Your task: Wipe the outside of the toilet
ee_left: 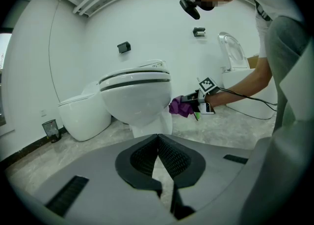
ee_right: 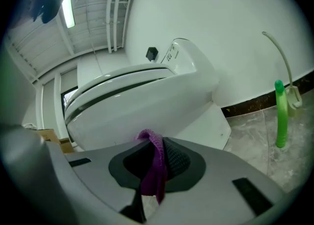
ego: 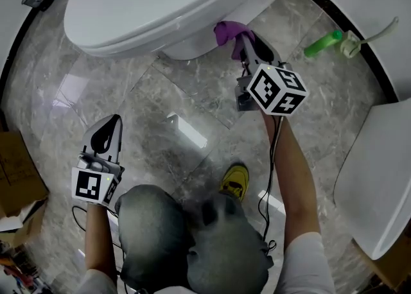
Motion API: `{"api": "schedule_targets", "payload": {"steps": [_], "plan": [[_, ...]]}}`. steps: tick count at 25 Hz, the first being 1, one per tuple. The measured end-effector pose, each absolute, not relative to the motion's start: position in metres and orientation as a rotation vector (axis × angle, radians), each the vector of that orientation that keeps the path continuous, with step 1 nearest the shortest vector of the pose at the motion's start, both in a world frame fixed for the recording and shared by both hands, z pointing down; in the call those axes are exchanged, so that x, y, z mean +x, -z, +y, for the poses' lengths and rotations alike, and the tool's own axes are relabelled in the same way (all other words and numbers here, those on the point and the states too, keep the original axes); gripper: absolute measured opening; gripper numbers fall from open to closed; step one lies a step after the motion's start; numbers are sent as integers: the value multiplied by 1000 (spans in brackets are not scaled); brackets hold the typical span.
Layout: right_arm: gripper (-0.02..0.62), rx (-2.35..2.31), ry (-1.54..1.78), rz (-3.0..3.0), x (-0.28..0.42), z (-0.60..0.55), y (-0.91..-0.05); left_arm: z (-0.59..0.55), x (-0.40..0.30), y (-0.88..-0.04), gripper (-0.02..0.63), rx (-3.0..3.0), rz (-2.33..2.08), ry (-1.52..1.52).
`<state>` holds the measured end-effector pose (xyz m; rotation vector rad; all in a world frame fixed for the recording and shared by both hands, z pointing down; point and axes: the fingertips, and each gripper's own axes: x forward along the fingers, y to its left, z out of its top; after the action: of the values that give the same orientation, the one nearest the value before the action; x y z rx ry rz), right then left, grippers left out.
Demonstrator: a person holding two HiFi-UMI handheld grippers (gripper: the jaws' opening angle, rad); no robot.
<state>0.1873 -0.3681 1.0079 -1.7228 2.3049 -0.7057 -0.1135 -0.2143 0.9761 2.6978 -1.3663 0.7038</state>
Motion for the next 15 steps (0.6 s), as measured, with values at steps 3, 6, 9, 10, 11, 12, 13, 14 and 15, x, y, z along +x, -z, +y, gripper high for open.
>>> {"api": "schedule_targets", "payload": {"steps": [3,6,9,10,11,12,13,14,15], "plan": [[60,-1668,730,2357,161,-341,-1016,-210,-114,-975,12,2697,-1359,-665],[60,-1603,720,2450,124,-320,-1018,-202,-115,-974,12,2721,-1334,-645],[60,-1508,642,2604,75,-307,-1009,-192,-124,-973,12,2709,-1327,-638],[60,-1470,634,2634,61,-307,-1007,-189,-128,-974,12,2697,-1330,-653],[60,-1437,641,2650,48,-308,-1006,-187,-134,-974,12,2686,-1338,-658],[60,-1410,657,2656,36,-311,-1008,-185,-140,-975,12,2673,-1356,-661],[60,-1390,674,2661,26,-314,-1011,-183,-148,-977,12,2649,-1376,-684],[60,-1375,685,2666,18,-317,-1014,-180,-156,-979,12,2621,-1389,-722],[60,-1365,692,2671,10,-321,-1019,-178,-162,-981,12,2598,-1393,-759]]}}
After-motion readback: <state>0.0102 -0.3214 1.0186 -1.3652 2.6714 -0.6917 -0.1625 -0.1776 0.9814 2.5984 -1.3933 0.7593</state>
